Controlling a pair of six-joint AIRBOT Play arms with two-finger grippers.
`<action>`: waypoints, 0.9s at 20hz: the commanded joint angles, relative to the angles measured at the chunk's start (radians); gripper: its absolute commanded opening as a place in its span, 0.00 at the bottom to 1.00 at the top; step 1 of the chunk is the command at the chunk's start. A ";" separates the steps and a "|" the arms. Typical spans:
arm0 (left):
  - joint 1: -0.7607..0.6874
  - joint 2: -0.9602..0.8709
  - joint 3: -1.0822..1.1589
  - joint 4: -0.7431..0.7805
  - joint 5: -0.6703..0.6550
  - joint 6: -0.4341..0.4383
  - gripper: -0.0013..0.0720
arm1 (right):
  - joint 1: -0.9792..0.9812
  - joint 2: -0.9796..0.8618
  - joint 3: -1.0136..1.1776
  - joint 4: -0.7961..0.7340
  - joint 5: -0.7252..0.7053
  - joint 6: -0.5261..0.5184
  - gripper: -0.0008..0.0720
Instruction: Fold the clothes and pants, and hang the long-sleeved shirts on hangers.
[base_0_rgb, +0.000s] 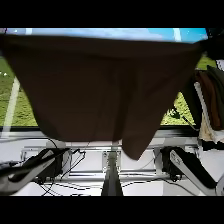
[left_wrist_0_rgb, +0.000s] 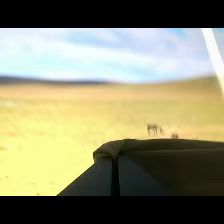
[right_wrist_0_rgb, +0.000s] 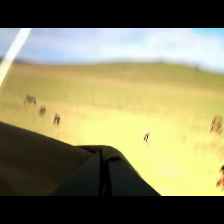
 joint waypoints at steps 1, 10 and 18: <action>-0.137 -0.257 0.000 0.071 -0.026 0.034 0.03 | 0.001 -0.223 -0.087 0.005 0.051 0.024 0.03; -0.270 -0.575 0.000 0.075 0.249 0.033 0.04 | 0.001 -0.490 -0.148 -0.043 -0.346 0.024 0.03; -0.267 -0.621 -0.024 0.205 -0.024 0.009 0.03 | 0.001 -0.486 -0.243 -0.179 -0.013 0.025 0.03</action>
